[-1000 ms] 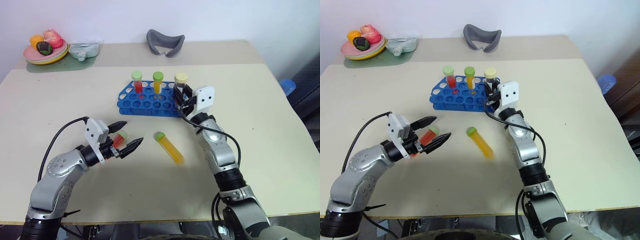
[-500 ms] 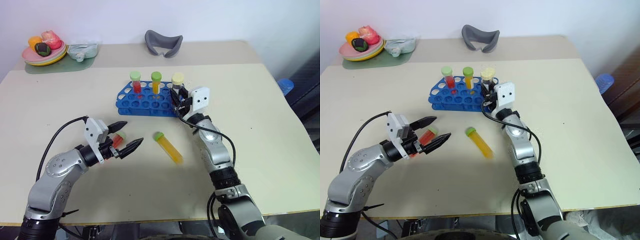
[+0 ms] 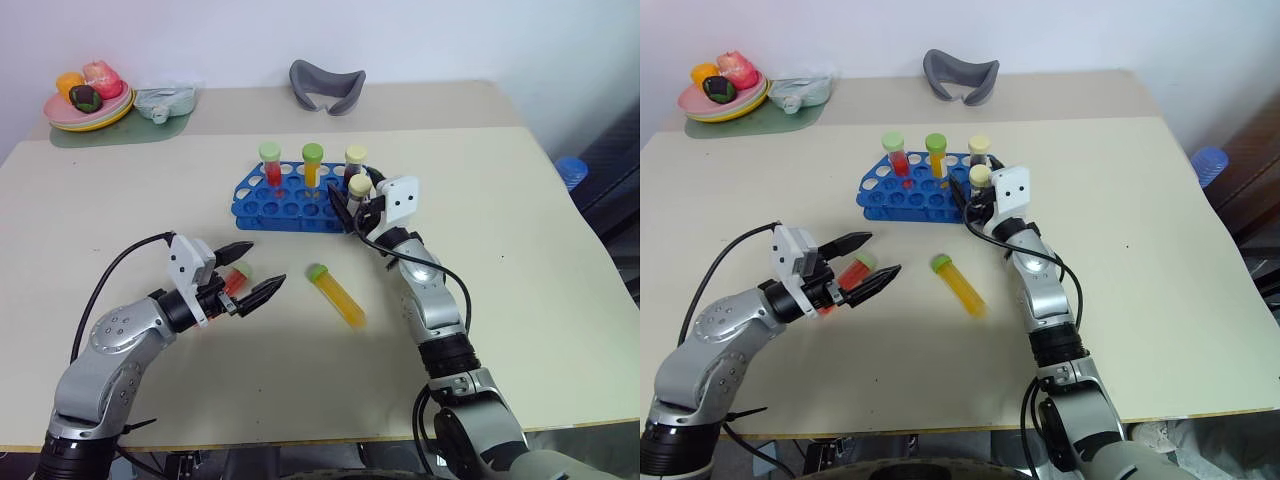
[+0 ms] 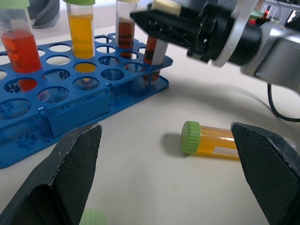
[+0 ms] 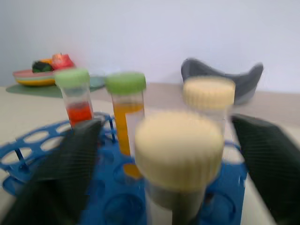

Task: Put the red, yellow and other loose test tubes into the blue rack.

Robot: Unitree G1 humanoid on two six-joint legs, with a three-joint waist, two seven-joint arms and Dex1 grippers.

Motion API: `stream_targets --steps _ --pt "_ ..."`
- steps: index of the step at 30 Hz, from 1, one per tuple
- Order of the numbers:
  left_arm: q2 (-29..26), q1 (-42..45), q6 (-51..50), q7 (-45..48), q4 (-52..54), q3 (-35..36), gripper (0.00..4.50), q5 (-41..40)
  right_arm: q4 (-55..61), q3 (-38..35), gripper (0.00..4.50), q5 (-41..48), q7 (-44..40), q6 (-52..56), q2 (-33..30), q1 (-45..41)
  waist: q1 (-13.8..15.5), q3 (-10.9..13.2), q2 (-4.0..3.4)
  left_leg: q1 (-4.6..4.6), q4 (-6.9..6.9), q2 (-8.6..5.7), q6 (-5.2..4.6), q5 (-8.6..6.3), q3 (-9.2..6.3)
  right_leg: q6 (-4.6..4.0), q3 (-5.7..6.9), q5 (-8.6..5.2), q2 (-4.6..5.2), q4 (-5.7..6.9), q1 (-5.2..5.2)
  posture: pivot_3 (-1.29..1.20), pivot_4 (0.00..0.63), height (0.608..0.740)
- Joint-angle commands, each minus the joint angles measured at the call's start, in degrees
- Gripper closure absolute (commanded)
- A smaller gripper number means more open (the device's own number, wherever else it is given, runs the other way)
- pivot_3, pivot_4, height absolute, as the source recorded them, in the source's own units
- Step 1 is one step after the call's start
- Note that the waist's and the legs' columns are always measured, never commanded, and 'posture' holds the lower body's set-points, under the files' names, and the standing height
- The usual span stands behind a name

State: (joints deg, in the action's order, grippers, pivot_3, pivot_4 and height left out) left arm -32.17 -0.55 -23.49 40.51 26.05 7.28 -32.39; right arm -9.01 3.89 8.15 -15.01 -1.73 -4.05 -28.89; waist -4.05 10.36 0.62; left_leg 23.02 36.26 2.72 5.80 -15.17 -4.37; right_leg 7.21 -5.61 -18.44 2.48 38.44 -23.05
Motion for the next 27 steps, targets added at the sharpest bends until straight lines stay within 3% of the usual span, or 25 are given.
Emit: stream_targets --steps 1,3,7,11,15,17,27 --pt "-1.3 -0.9 0.9 0.1 1.4 3.1 0.00 -0.2 12.1 -2.0 0.06 1.7 -1.2 7.2 -4.0 1.4 0.1 0.0 0.00 0.00 0.00 0.00 0.00 0.00 0.00 0.00 0.00 0.00 0.01 -0.01 0.00 0.00 0.150 0.740" --pt "-2.0 -1.3 1.2 0.4 0.9 4.2 0.00 -0.2 18.8 -3.3 0.06 4.2 -2.7 15.1 -7.8 2.5 0.2 0.0 0.00 0.02 -0.01 -0.01 0.00 0.00 0.00 0.00 0.00 0.00 0.02 -0.03 0.00 0.00 0.150 0.740" --pt "-3.8 -2.2 2.7 2.3 -2.4 7.1 0.00 0.5 39.8 -10.4 0.06 23.2 -11.3 48.2 -26.7 5.4 0.8 0.1 -0.10 0.09 0.00 -0.06 -0.02 -0.01 -0.02 0.00 0.02 0.00 0.08 -0.12 0.02 0.00 0.150 0.740" --pt "-4.9 -0.8 3.6 4.1 -5.3 6.3 0.00 1.6 49.1 -11.2 0.06 35.6 -12.6 67.2 -36.5 1.4 0.1 0.1 -0.13 -0.04 -0.03 0.00 -0.08 -0.04 -0.04 -0.01 0.02 -0.01 -0.04 -0.15 0.12 0.00 0.150 0.740" --pt "-4.9 1.3 4.3 5.6 -7.8 4.5 0.00 3.0 48.6 -6.4 0.06 40.5 -6.5 88.6 -32.8 -9.6 -0.1 0.1 -0.11 -0.58 -0.09 0.02 -0.11 -0.06 -0.01 -0.03 -0.06 -0.02 -0.10 -0.17 0.57 0.00 0.150 0.740" --pt "-4.9 2.2 4.7 6.3 -8.7 3.7 0.00 3.6 44.1 -3.0 0.06 43.3 -1.3 93.8 -29.4 -13.6 0.0 0.1 -0.11 -0.58 -0.06 0.02 -0.11 -0.06 -0.01 -0.03 -0.07 -0.02 -0.09 -0.18 0.58 0.00 0.150 0.740" --pt "-6.7 -0.5 5.4 10.0 -7.1 2.2 0.00 5.0 23.9 12.0 0.06 72.2 29.6 94.2 -29.7 -22.0 0.0 0.1 -0.08 0.19 0.00 -0.02 -0.15 -0.08 0.00 0.00 0.02 -0.01 0.05 -0.23 -0.07 0.00 0.150 0.740"
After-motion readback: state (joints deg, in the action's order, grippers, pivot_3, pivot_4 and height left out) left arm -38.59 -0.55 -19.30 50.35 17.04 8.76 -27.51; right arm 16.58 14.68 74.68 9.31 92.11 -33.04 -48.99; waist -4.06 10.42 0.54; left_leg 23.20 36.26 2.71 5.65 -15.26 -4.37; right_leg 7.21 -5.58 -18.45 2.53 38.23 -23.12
